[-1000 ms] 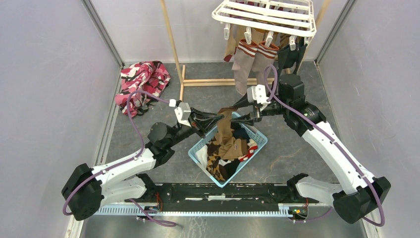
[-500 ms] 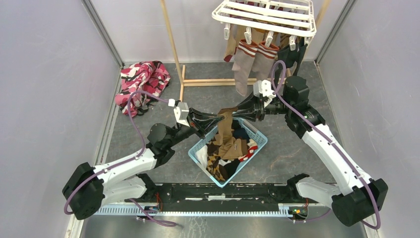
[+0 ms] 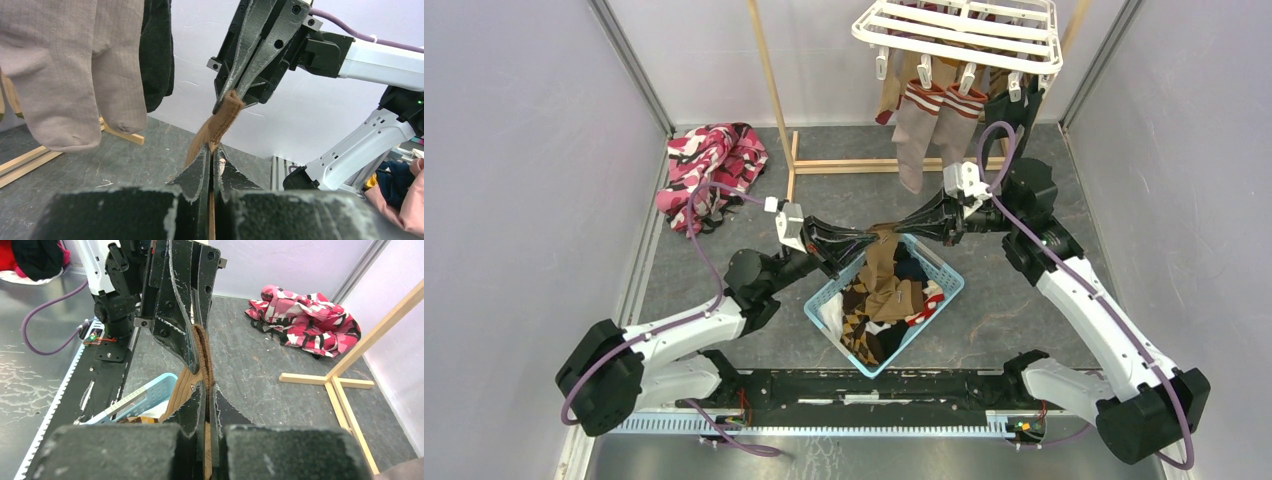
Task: Clip the socks to the hanger
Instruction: Open the clamp at the hanger.
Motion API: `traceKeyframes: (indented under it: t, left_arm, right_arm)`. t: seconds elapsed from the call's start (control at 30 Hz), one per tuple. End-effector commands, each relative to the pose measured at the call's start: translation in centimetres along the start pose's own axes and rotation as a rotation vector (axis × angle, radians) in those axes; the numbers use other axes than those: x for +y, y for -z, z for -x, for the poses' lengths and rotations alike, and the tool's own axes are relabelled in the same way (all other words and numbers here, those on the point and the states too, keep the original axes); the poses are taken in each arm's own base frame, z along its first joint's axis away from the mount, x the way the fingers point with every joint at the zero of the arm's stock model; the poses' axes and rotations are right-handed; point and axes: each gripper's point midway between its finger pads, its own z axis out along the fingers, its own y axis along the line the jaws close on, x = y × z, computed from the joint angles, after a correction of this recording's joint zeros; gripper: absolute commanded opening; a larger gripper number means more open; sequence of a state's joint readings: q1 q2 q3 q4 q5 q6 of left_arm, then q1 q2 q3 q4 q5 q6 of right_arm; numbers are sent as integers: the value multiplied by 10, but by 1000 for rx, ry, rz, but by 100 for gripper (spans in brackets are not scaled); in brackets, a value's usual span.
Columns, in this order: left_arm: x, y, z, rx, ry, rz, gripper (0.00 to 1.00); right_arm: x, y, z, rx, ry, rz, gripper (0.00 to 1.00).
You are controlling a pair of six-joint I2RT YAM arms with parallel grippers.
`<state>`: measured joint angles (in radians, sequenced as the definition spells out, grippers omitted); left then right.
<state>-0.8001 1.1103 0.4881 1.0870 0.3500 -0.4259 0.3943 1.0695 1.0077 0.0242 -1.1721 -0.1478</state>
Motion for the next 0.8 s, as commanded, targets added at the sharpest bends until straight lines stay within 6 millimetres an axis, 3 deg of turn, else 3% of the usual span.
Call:
traceKeyframes:
  t: [0.0, 0.1, 0.17, 0.33, 0.47, 0.53, 0.57, 0.77]
  left_arm:
    - [5, 2, 12, -36, 12, 16, 8]
    - [22, 8, 11, 9, -20, 75, 32]
    - [32, 12, 21, 21, -63, 105, 48]
    - [44, 10, 63, -5, -125, 112, 78]
    - [54, -15, 100, -30, -151, 83, 88]
    - [67, -34, 108, -17, -142, 61, 91]
    - [69, -45, 121, -24, -155, 34, 93]
    - [115, -80, 141, 0, -222, -95, 98]
  right_arm:
    - [-8, 11, 15, 32, 95, -72, 0]
    - [-19, 18, 22, 76, 156, -136, 0]
    - [-26, 23, 29, 97, 189, -179, 0]
    - [-45, 27, 44, 125, 223, -257, 0]
    - [-68, 30, 52, 144, 235, -335, 0]
    - [-79, 32, 56, 152, 235, -377, 0]
    - [-83, 33, 57, 151, 234, -398, 0]
    - [-95, 35, 66, 151, 257, -442, 0]
